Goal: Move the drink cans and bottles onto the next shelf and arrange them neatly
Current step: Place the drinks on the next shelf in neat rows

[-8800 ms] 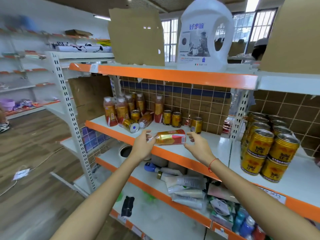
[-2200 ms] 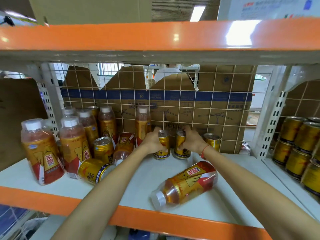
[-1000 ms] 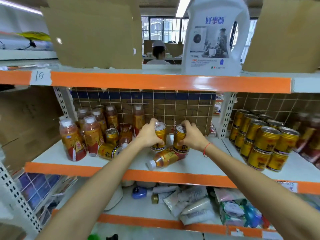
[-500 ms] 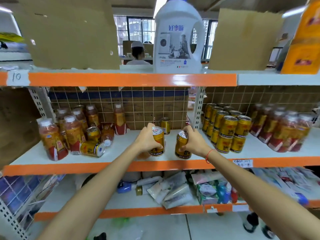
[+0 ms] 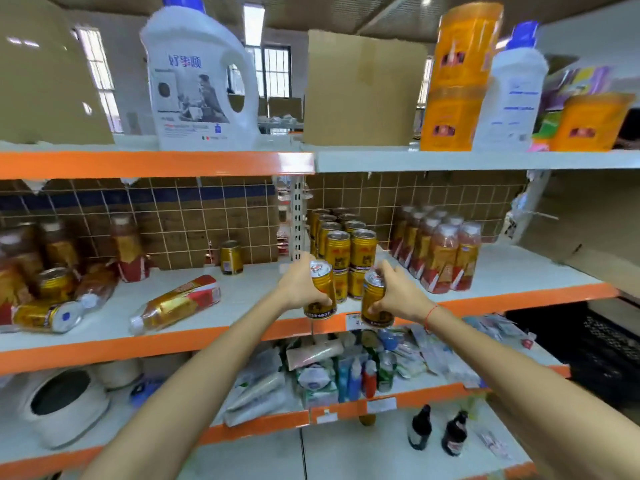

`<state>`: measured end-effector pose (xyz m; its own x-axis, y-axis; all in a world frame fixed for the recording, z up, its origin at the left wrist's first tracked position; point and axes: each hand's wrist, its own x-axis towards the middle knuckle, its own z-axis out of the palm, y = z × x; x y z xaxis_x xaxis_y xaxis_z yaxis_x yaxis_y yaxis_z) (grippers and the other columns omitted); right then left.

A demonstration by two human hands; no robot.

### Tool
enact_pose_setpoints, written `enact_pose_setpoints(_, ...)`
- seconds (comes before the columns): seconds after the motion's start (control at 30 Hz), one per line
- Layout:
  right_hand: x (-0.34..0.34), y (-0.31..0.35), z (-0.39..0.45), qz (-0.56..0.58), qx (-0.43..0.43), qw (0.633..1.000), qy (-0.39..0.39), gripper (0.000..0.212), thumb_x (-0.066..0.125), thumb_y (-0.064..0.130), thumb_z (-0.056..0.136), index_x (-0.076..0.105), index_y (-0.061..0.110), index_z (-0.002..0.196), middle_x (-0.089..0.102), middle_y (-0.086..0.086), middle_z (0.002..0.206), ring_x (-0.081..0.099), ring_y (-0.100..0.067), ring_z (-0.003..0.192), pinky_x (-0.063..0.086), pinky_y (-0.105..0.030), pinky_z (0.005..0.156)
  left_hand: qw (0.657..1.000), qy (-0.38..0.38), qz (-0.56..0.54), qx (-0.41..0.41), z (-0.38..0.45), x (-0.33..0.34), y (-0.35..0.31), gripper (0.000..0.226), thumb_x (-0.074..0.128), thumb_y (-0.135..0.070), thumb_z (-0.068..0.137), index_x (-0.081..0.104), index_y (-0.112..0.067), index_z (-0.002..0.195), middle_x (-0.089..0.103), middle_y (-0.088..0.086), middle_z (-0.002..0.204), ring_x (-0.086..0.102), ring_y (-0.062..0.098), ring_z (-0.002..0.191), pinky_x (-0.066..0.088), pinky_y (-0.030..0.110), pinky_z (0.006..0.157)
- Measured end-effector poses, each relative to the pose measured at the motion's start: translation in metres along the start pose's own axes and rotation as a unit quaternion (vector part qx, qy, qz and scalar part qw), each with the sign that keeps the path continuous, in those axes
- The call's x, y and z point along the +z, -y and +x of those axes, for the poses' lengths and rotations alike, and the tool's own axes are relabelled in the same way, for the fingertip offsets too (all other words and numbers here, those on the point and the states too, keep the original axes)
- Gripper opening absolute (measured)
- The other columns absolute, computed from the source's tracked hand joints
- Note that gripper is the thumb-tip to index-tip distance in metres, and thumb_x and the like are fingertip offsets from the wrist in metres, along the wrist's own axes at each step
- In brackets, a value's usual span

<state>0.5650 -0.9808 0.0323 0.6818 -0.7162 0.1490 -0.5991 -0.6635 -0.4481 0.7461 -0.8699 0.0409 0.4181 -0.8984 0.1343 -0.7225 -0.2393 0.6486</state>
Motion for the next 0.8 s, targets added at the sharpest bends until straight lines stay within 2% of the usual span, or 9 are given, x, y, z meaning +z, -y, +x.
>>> enact_pose_setpoints(0.1, -0.020, -0.037, -0.006, -0.006, 0.009, 1.000, 0.008, 0.081, 0.083, 0.024, 0.068, 0.034, 0.011, 0.130, 0.042, -0.015, 0.124, 0.049, -0.033, 0.110, 0.046, -0.041, 0.092, 1.000, 0.007, -0.003, 0.014, 0.008, 0.033, -0.028, 0.082, 0.087, -0.023, 0.064, 0.034, -0.010, 0.125, 0.044, 0.001, 0.115, 0.047, 0.018, 0.108, 0.043, 0.029, 0.081)
enact_pose_setpoints(0.17, -0.028, -0.057, -0.007, -0.003, 0.017, 1.000, 0.004, 0.081, 0.084, 0.024, 0.067, 0.034, 0.012, 0.130, 0.042, -0.014, 0.124, 0.049, -0.032, 0.111, 0.045, -0.038, 0.089, 1.000, 0.009, 0.012, 0.025, 0.014, 0.049, -0.041, 0.082, 0.088, -0.025, 0.061, 0.035, -0.012, 0.122, 0.048, 0.006, 0.119, 0.049, 0.022, 0.109, 0.045, 0.032, 0.082)
enact_pose_setpoints(0.3, -0.040, -0.085, -0.005, 0.004, 0.037, 0.999, -0.008, 0.087, 0.086, 0.026, 0.063, 0.033, 0.015, 0.132, 0.042, -0.015, 0.126, 0.049, -0.033, 0.112, 0.047, -0.040, 0.091, 0.999, 0.017, 0.036, 0.035, 0.032, 0.068, -0.061, 0.083, 0.088, -0.026, 0.061, 0.035, -0.012, 0.123, 0.048, 0.009, 0.121, 0.049, 0.024, 0.109, 0.046, 0.034, 0.083)
enact_pose_setpoints(0.43, -0.049, -0.103, 0.007, 0.012, 0.050, 0.998, -0.019, 0.086, 0.086, 0.025, 0.064, 0.033, 0.015, 0.131, 0.041, -0.015, 0.125, 0.049, -0.034, 0.111, 0.047, -0.041, 0.092, 0.997, 0.024, 0.050, 0.061, 0.055, 0.079, -0.073, 0.082, 0.088, -0.025, 0.061, 0.036, -0.012, 0.123, 0.048, 0.007, 0.119, 0.047, 0.020, 0.105, 0.044, 0.031, 0.081)
enact_pose_setpoints(0.53, -0.052, -0.116, 0.020, 0.000, 0.058, 0.998, -0.024, 0.084, 0.086, 0.028, 0.063, 0.034, 0.016, 0.128, 0.042, -0.014, 0.123, 0.050, -0.033, 0.108, 0.047, -0.044, 0.092, 0.997, 0.033, 0.033, 0.066, 0.073, 0.087, -0.076, 0.082, 0.089, -0.022, 0.059, 0.037, -0.015, 0.122, 0.048, 0.006, 0.120, 0.050, 0.023, 0.109, 0.050, 0.037, 0.084)
enact_pose_setpoints(0.63, -0.053, -0.124, 0.032, -0.010, 0.061, 0.998, -0.029, 0.082, 0.086, 0.027, 0.063, 0.034, 0.016, 0.126, 0.042, -0.014, 0.122, 0.050, -0.033, 0.108, 0.047, -0.043, 0.091, 0.996, 0.036, 0.032, 0.071, 0.089, 0.097, -0.078, 0.088, 0.088, -0.023, 0.059, 0.035, -0.014, 0.129, 0.047, 0.006, 0.126, 0.048, 0.023, 0.114, 0.049, 0.034, 0.086)
enact_pose_setpoints(0.7, -0.052, -0.129, 0.042, -0.012, 0.060, 0.998, -0.033, 0.082, 0.086, 0.025, 0.062, 0.035, 0.014, 0.125, 0.042, -0.015, 0.123, 0.050, -0.034, 0.109, 0.047, -0.043, 0.092, 0.996, 0.037, 0.040, 0.074, 0.101, 0.102, -0.079, 0.089, 0.089, -0.025, 0.059, 0.035, -0.014, 0.129, 0.047, 0.007, 0.126, 0.048, 0.022, 0.115, 0.048, 0.036, 0.091)
enact_pose_setpoints(0.8, -0.053, -0.136, 0.056, -0.022, 0.056, 0.998, -0.025, 0.080, 0.085, 0.023, 0.064, 0.035, 0.013, 0.125, 0.041, -0.016, 0.125, 0.050, -0.036, 0.110, 0.047, -0.043, 0.093, 0.995, 0.038, 0.046, 0.077, 0.116, 0.111, -0.080, 0.088, 0.089, -0.024, 0.056, 0.035, -0.014, 0.125, 0.049, 0.009, 0.120, 0.050, 0.025, 0.111, 0.050, 0.042, 0.091)
